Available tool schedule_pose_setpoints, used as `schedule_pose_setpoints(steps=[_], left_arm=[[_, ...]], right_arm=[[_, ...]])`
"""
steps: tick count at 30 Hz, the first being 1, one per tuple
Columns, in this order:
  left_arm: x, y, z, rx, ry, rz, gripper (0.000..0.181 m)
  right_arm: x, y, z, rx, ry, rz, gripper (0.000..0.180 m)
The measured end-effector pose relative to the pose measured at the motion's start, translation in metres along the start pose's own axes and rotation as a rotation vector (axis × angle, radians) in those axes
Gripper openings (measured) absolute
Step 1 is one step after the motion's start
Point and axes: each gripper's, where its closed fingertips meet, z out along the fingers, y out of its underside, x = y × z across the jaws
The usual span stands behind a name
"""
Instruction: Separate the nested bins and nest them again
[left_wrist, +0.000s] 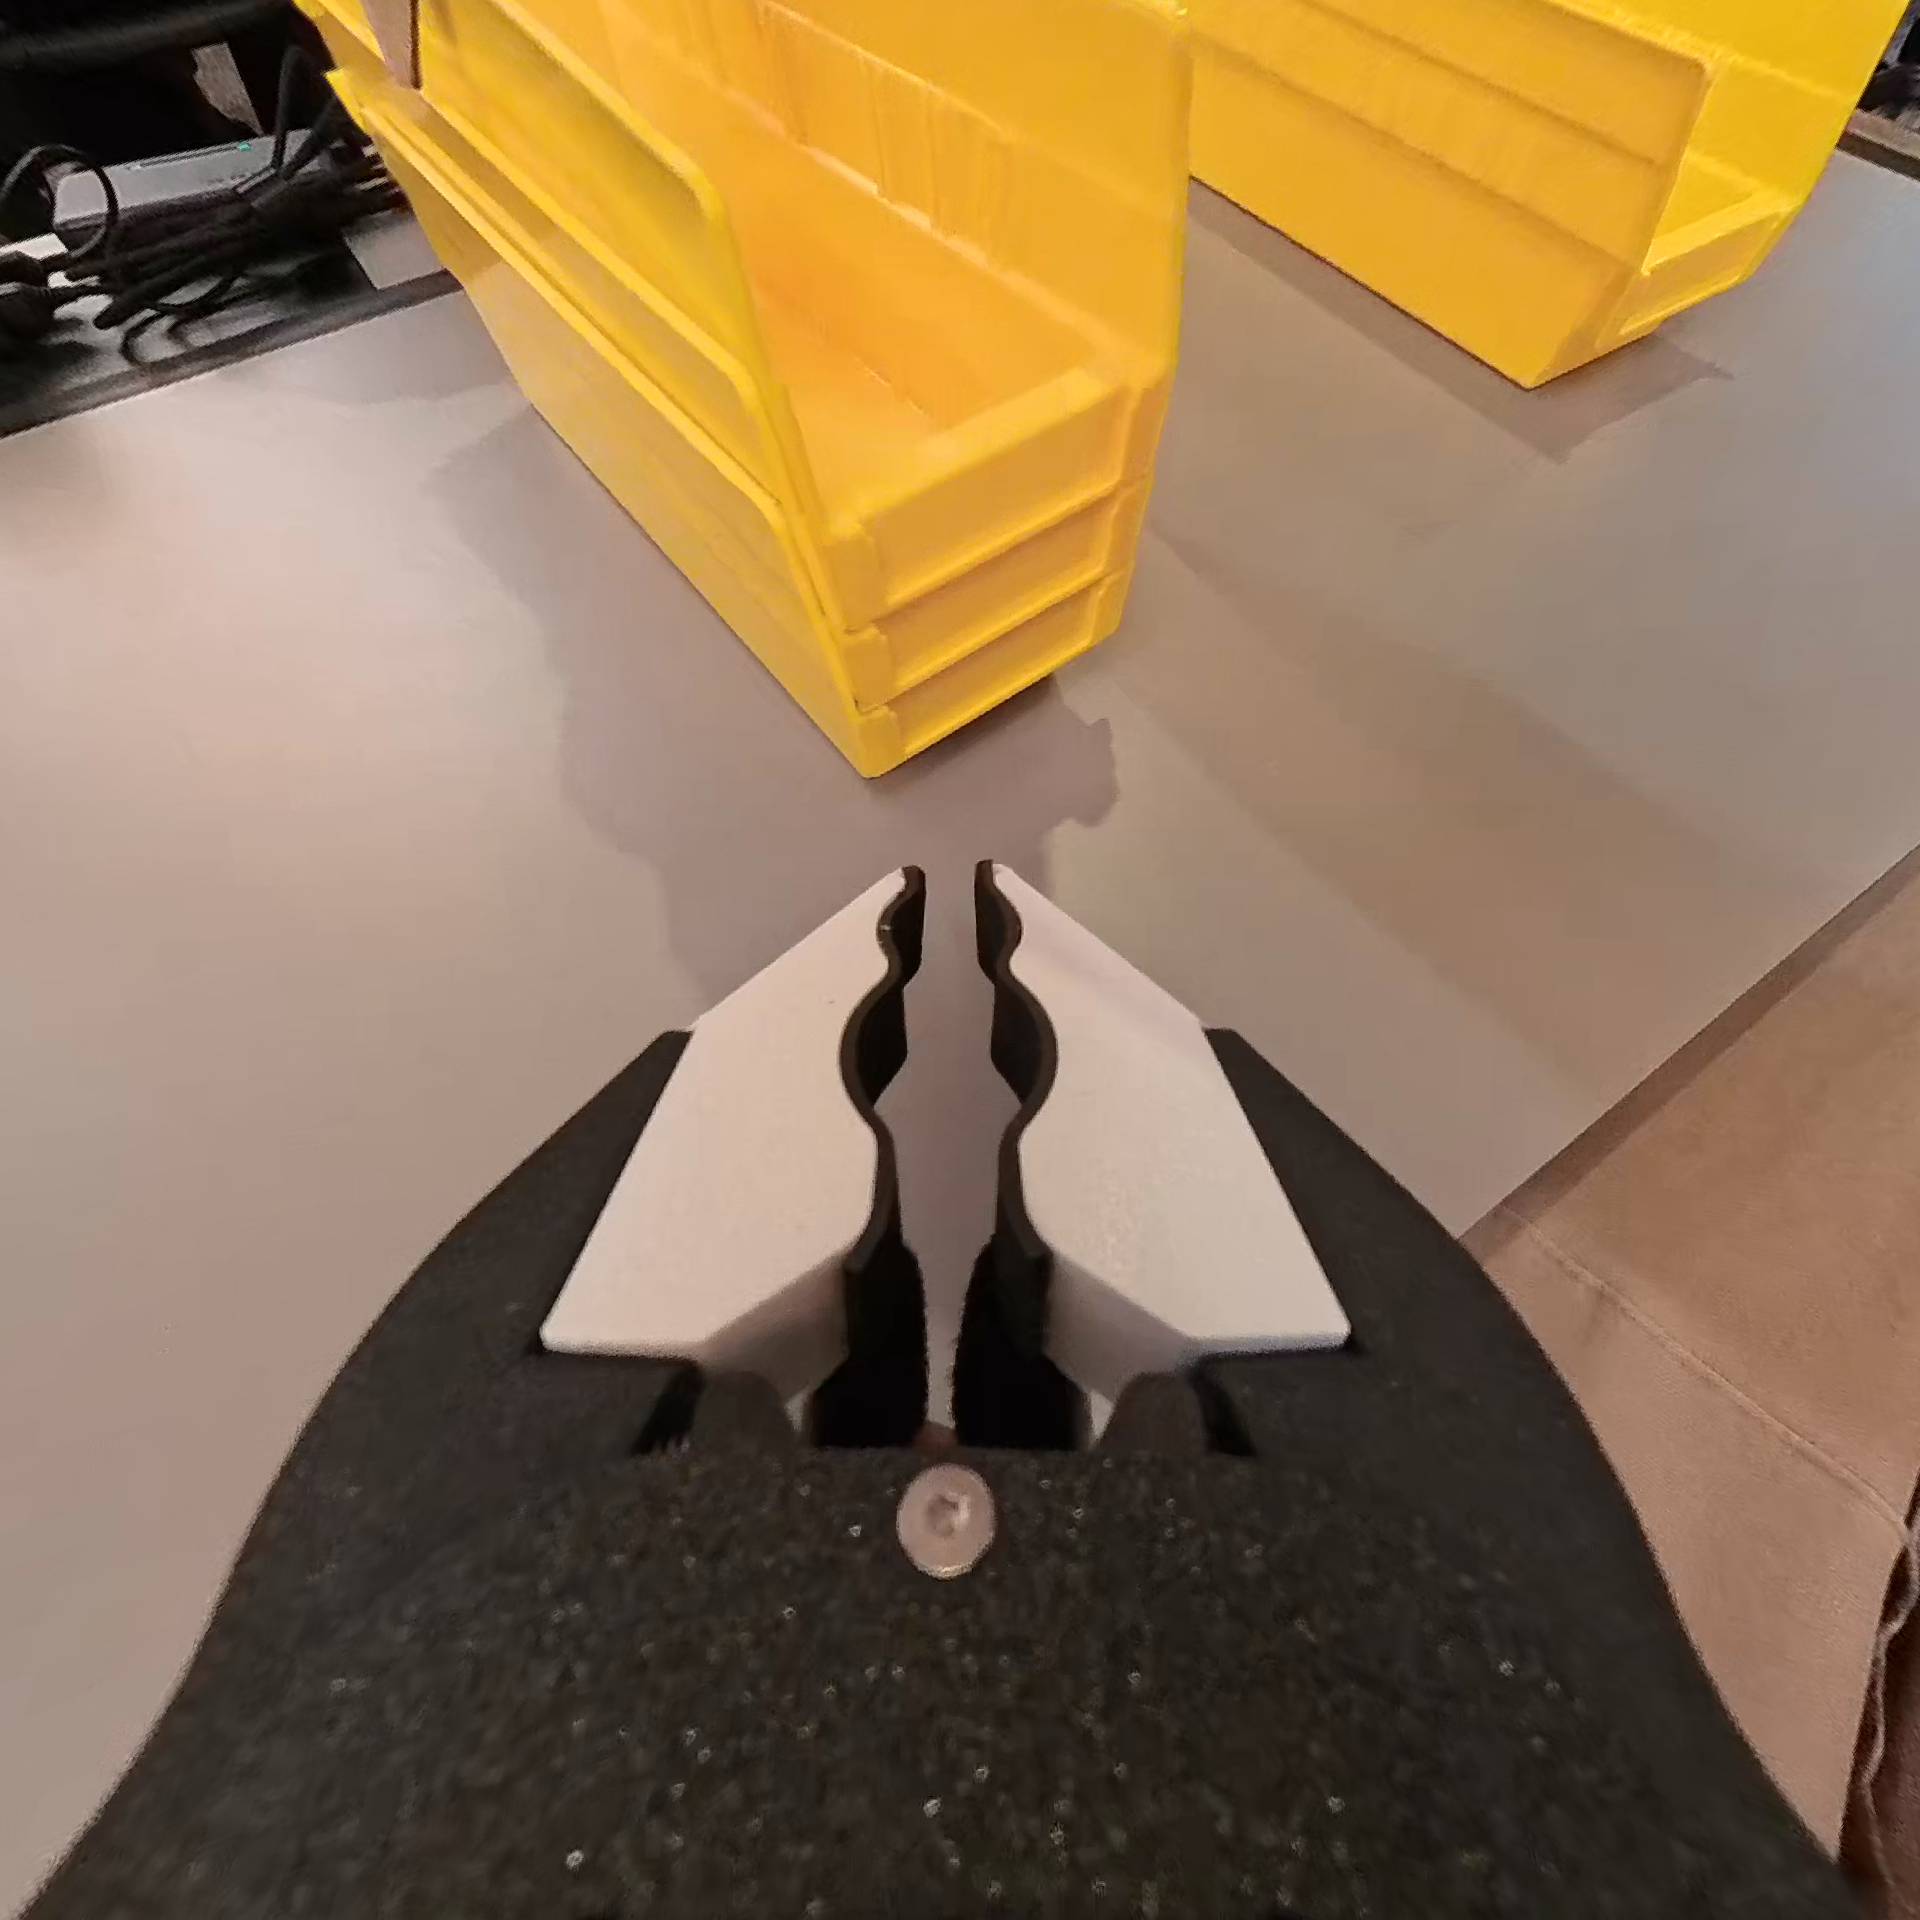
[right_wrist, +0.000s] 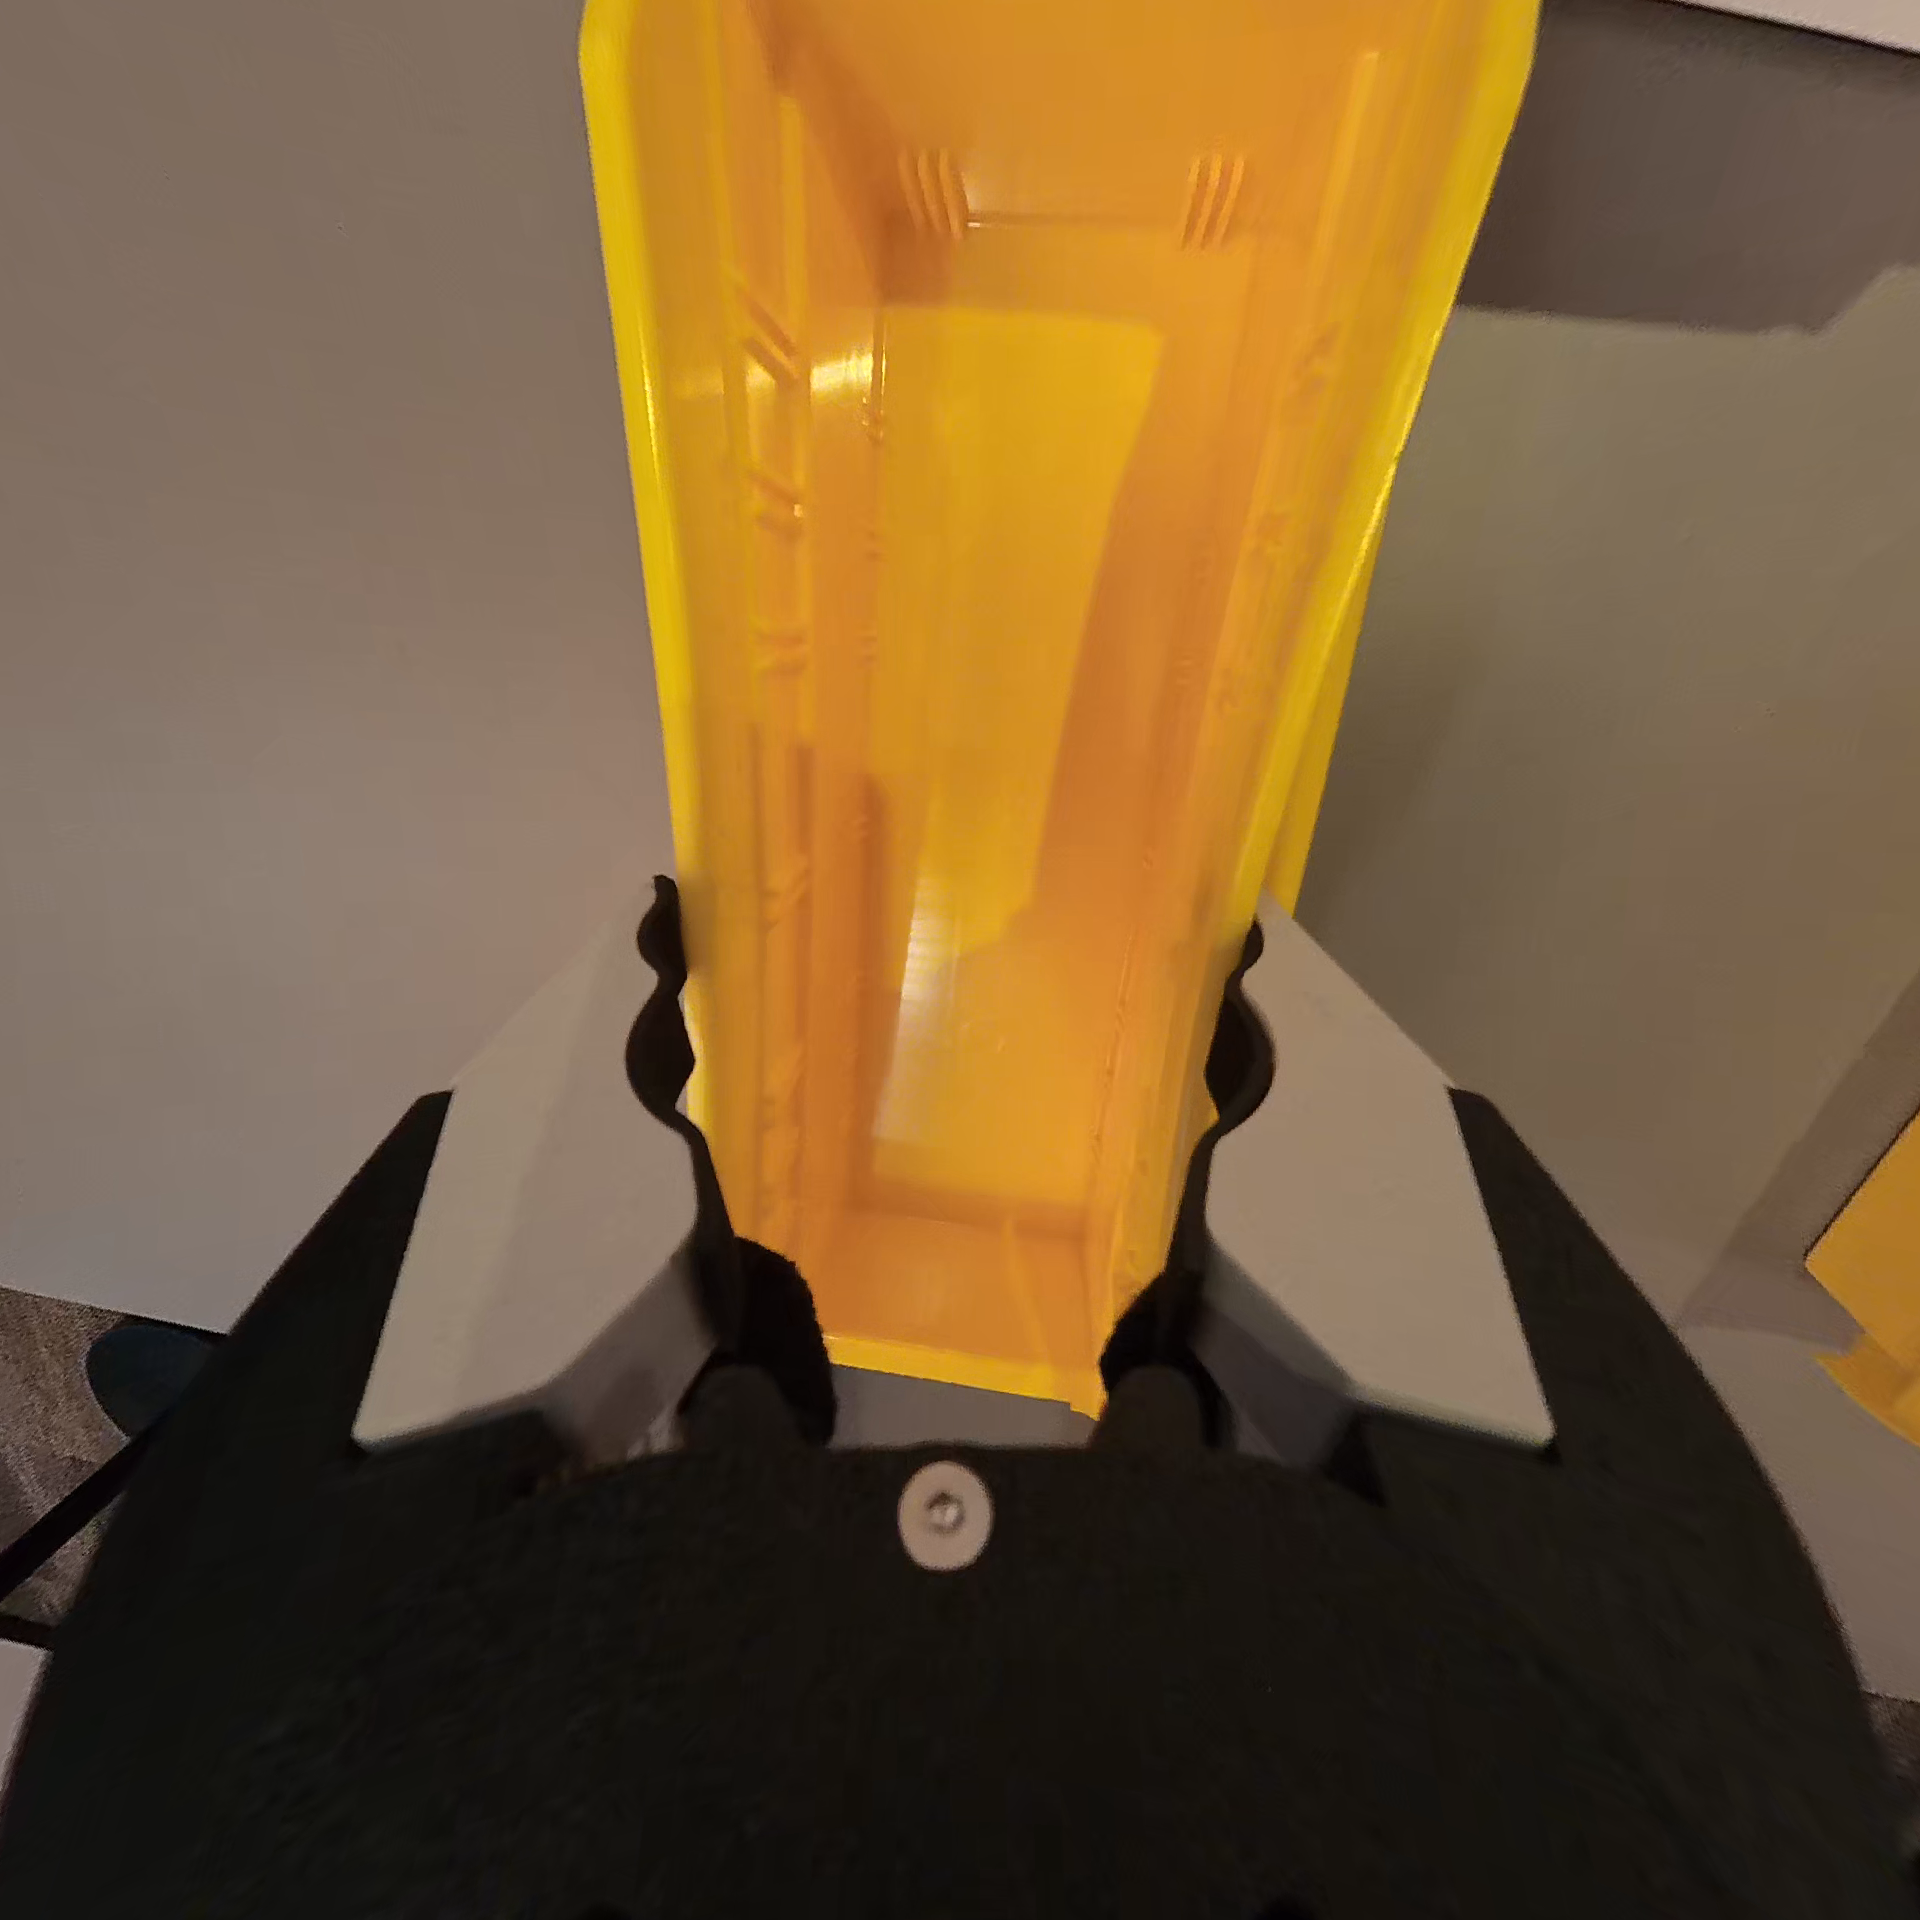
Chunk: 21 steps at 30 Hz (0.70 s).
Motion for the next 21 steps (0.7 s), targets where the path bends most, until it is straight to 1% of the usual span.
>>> schedule_pose_setpoints(steps=[5, 6, 7, 8, 10, 11, 13, 16, 19, 21], left_arm=[[0.000, 0.000, 0.000, -0.002, -0.004, 0.012, 0.007], [0.001, 0.000, 0.000, -0.002, -0.003, 0.012, 0.007], [0.001, 0.000, -0.001, -0.002, -0.001, 0.012, 0.007], [0.002, 0.000, -0.001, 0.000, 0.000, 0.012, 0.007], [0.002, 0.000, -0.001, 0.003, 0.003, 0.009, 0.007], [0.002, 0.000, -0.001, 0.000, 0.006, 0.007, 0.007], [0.002, 0.001, 0.000, -0.005, 0.007, 0.003, 0.007], [0.002, 0.001, 0.001, -0.006, 0.011, -0.005, 0.007], [0.006, 0.004, 0.003, -0.020, 0.025, -0.010, 0.008], [0.006, 0.003, 0.003, -0.019, 0.020, -0.001, 0.008]], right_arm=[[0.013, 0.011, -0.003, -0.033, 0.022, 0.010, 0.113], [0.010, 0.012, -0.004, -0.038, -0.005, -0.003, 0.117], [0.001, 0.011, -0.008, -0.037, -0.071, -0.003, 0.127], [-0.010, 0.008, -0.015, -0.026, -0.160, 0.008, 0.131], [-0.025, 0.001, -0.035, 0.002, -0.317, 0.017, 0.134], [-0.020, -0.003, -0.046, 0.026, -0.313, -0.003, 0.138], [0.006, -0.010, -0.068, 0.068, -0.238, -0.075, 0.134], [0.050, -0.008, -0.092, 0.071, -0.203, -0.072, 0.133], [0.128, -0.004, -0.105, 0.091, -0.064, -0.031, 0.133], [0.184, 0.010, -0.104, 0.066, 0.032, -0.005, 0.133]])
